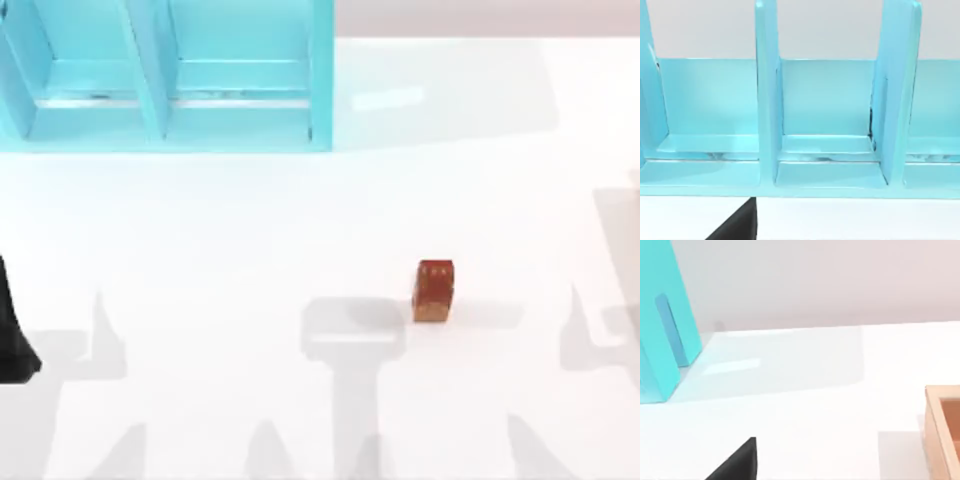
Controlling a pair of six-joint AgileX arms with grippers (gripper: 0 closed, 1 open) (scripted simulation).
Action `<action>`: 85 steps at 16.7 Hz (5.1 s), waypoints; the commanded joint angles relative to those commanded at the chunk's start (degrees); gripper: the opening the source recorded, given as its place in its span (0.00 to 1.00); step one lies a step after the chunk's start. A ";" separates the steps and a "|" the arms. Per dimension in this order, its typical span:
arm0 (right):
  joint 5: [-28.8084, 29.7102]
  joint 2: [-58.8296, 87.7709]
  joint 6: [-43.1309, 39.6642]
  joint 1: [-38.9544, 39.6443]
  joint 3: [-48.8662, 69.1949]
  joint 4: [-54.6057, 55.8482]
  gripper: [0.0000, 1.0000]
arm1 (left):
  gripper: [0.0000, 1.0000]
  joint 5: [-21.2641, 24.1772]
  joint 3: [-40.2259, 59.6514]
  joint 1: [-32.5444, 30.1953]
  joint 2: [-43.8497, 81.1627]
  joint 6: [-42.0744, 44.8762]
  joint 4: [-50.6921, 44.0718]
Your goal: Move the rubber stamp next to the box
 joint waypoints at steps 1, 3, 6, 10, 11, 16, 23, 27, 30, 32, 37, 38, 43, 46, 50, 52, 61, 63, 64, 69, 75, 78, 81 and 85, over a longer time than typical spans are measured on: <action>0.07 4.22 1.88 2.20 4.07 -2.73 1.00 | 1.00 0.00 0.00 0.00 0.00 0.00 0.00; 0.22 14.40 5.86 6.80 13.30 -8.97 1.00 | 1.00 0.00 0.00 0.00 0.00 0.00 0.00; 0.54 32.74 11.79 13.48 28.68 -19.82 1.00 | 1.00 0.00 0.00 0.00 0.00 0.00 0.00; 0.98 59.12 18.61 20.46 49.41 -35.30 1.00 | 1.00 0.00 0.00 0.00 0.00 0.00 0.00; 1.05 65.32 20.02 21.73 54.27 -39.01 1.00 | 1.00 0.00 0.00 0.00 0.00 0.00 0.00; 0.77 90.40 25.17 25.13 75.34 -54.83 1.00 | 1.00 0.00 0.00 0.00 0.00 0.00 0.00; -0.13 106.89 27.35 24.98 91.17 -65.16 1.00 | 1.00 0.00 0.00 0.00 0.00 0.00 0.00; -0.14 107.07 27.36 24.96 91.35 -65.27 1.00 | 1.00 0.00 0.00 0.00 0.00 0.00 0.00; -0.13 107.19 27.35 24.98 90.33 -64.21 1.00 | 1.00 0.00 0.00 0.00 0.00 0.00 0.00; -0.13 108.01 27.39 24.97 87.64 -60.95 1.00 | 1.00 0.00 0.00 0.00 0.00 0.00 0.00; -0.10 111.09 27.51 25.06 78.23 -47.58 1.00 | 1.00 0.00 0.00 0.00 0.00 0.00 0.00; -0.10 111.55 27.53 25.07 76.92 -46.05 1.00 | 1.00 0.00 0.00 0.00 0.00 0.00 0.00; -0.10 111.99 27.56 25.10 75.78 -44.78 1.00 | 1.00 0.00 0.00 0.00 0.00 0.00 0.00; -0.10 111.99 27.56 25.10 75.78 -44.78 0.77 | 1.00 0.00 0.00 0.00 0.00 0.00 0.00; -0.10 111.99 27.56 25.10 75.78 -44.78 0.47 | 1.00 0.00 0.00 0.00 0.00 0.00 0.00; -0.10 111.99 27.56 25.10 75.78 -44.78 0.32 | 1.00 0.00 0.00 0.00 0.00 0.00 0.00; -0.10 111.99 27.56 25.10 75.78 -44.78 0.00 | 1.00 0.00 0.00 0.00 0.00 0.00 0.00; -0.10 111.99 27.56 25.10 75.78 -44.78 0.00 | 1.00 0.00 0.00 0.00 0.00 0.00 0.00; -0.10 111.99 27.56 25.10 75.78 -44.78 0.00 | 1.00 0.00 0.00 0.00 0.00 0.00 0.00; -0.09 110.68 27.51 25.17 78.55 -48.92 0.00 | 1.00 0.00 0.00 0.00 0.00 0.00 0.00; -0.10 108.50 27.49 25.00 82.25 -54.66 0.00 | 1.00 0.00 0.00 0.00 0.00 0.00 0.00; -0.13 108.68 27.45 24.91 82.09 -54.62 0.00 | 1.00 0.00 0.00 0.00 0.00 0.00 0.00; -0.12 106.66 23.52 20.92 81.91 -57.05 0.00 | 1.00 0.00 0.00 0.00 0.00 0.00 0.00; -0.12 100.71 12.14 9.40 81.80 -62.77 0.00 | 1.00 0.00 0.00 0.00 0.00 0.00 0.00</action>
